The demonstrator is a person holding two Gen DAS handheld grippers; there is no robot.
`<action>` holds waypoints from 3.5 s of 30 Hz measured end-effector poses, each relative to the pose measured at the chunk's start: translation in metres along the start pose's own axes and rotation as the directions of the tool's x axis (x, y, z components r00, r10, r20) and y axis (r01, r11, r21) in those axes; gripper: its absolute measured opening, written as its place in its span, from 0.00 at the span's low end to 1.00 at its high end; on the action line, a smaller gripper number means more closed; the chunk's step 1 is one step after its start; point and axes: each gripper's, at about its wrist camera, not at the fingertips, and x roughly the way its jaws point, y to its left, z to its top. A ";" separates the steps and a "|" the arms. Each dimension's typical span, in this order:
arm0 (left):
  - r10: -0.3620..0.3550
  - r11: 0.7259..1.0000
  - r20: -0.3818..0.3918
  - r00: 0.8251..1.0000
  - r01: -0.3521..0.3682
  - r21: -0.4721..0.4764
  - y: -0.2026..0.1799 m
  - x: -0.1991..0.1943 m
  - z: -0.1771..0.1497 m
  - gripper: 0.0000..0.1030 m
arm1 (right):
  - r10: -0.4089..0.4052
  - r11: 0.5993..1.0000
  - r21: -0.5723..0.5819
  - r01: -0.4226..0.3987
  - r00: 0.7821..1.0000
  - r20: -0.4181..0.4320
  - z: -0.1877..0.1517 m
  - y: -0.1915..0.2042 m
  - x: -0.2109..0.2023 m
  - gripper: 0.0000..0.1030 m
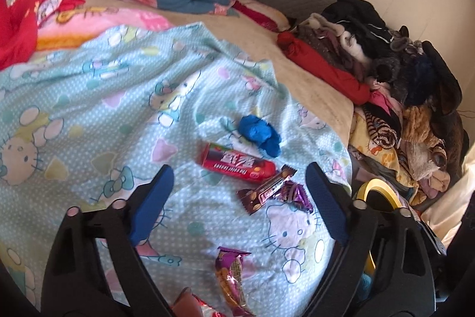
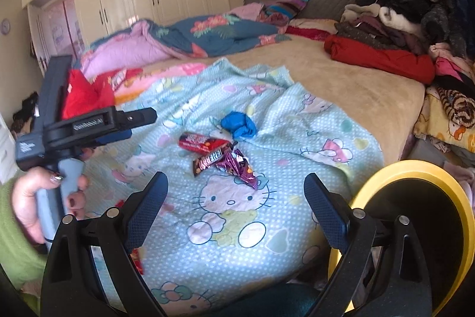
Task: Collect trash
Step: 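Grasp the red candy tube with the left tool while the right tool grasps the purple wrapper, then carry the red tube and purple wrapper with both tools over the bin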
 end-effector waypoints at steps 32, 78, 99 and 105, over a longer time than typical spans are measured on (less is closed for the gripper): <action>-0.146 0.908 -0.260 0.955 0.025 -0.419 0.035 0.123 0.011 0.44 | 0.060 0.996 -0.051 -0.078 0.955 -0.290 0.012 0.008 0.117 0.19; -0.175 0.984 0.103 0.979 0.177 -0.014 -0.050 -0.029 0.023 0.24 | 0.107 0.989 0.103 -0.108 0.994 0.014 0.006 -0.021 -0.012 0.19; -0.208 0.976 0.081 0.975 0.201 0.085 -0.090 -0.040 0.008 0.24 | 0.075 0.985 0.151 -0.085 0.994 0.074 0.005 -0.046 -0.047 0.19; -0.217 0.972 0.067 0.974 0.209 0.107 -0.102 -0.040 0.002 0.24 | 0.064 0.982 0.174 -0.078 0.994 0.086 0.003 -0.056 -0.056 0.19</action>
